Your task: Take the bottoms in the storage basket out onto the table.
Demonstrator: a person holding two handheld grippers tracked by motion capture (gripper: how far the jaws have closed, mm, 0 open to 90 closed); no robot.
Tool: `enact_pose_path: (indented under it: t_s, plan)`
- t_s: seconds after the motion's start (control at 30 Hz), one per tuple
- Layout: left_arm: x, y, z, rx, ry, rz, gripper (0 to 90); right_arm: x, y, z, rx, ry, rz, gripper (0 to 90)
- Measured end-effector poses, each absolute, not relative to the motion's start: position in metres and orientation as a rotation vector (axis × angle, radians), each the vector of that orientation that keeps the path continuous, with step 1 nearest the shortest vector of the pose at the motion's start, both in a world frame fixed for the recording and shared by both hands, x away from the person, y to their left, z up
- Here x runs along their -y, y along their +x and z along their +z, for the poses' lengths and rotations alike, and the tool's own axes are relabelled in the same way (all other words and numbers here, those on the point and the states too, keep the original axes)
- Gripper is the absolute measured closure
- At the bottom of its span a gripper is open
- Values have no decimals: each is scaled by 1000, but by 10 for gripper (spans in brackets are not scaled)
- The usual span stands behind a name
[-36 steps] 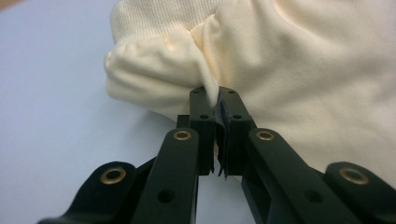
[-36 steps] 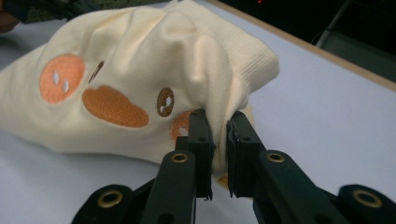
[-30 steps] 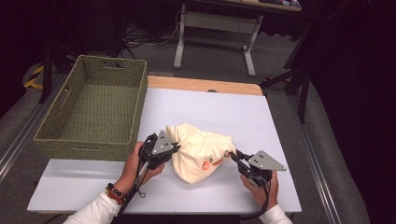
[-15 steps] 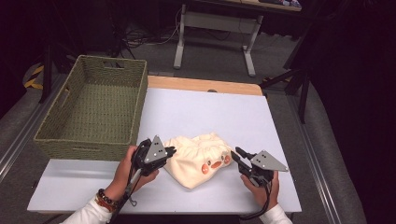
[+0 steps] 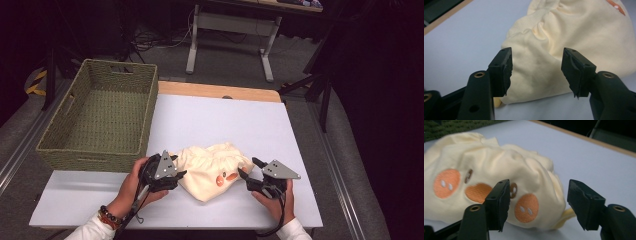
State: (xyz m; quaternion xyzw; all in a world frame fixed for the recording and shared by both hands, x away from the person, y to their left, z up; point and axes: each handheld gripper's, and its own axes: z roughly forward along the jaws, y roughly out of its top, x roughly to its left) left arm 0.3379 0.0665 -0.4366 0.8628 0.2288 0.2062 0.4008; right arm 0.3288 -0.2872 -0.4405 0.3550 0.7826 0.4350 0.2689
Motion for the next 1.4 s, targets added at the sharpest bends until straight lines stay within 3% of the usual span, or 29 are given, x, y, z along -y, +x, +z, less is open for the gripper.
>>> enact_pose_path:
  t_s: [0.4, 0.57, 0.73, 0.87, 0.97, 1.1, 1.4]
  plan:
    - [-56, 354, -463, -605, 2227, 423, 343, 287, 336, -451, -2160, 982, 1134, 449]
    - [-54, 359, -468, -619, 2234, 368, 341, 286, 336, -451, -2192, 967, 1120, 592]
    - [-55, 361, -469, -592, 2233, 290, 486, 286, 336, -452, -2215, 956, 1106, 786]
    - [-53, 360, -466, -580, 2253, 317, 713, 287, 335, -450, -2228, 931, 1092, 838]
    - [-54, 359, -464, -563, 2269, 328, 787, 289, 333, -446, -2209, 920, 1104, 846]
    - [-59, 357, -456, -541, 2252, 337, 831, 292, 328, -437, -2155, 898, 1130, 851]
    - [-71, 334, -423, -514, 2151, 454, 838, 291, 311, -412, -2042, 837, 1162, 850]
